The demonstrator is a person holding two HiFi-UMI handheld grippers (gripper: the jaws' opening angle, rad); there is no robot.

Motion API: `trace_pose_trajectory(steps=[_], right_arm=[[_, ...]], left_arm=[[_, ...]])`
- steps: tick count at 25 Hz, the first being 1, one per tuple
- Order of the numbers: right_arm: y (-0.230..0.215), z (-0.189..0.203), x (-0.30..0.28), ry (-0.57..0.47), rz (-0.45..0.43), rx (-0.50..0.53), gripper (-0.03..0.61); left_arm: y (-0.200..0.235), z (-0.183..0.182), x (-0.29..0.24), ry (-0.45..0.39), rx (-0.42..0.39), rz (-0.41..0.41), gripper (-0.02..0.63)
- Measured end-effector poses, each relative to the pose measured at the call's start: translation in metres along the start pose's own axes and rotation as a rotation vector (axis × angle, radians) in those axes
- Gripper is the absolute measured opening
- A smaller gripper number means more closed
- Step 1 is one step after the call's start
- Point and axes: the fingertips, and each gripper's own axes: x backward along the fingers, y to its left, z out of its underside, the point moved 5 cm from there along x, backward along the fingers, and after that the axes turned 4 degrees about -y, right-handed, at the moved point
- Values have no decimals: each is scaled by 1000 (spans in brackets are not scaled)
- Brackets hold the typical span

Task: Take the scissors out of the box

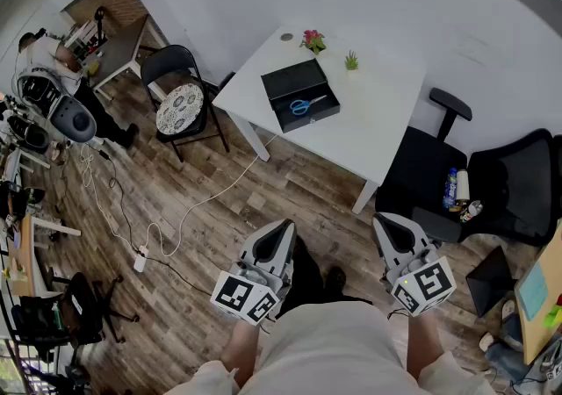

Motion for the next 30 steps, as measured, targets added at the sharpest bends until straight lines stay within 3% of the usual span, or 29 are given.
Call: trace_pose_trajectory(steps=[13, 22, 30], right_arm=[[9, 2, -1, 8, -7, 24, 3], [13, 5, -35, 6, -46, -13, 6], [15, -4, -69, 21, -78, 8, 18]], left_arm=[[-3, -1, 4, 24, -44, 6, 21], [27, -1, 12, 35, -57, -63, 23], [57, -6, -5, 34, -35, -49, 25]])
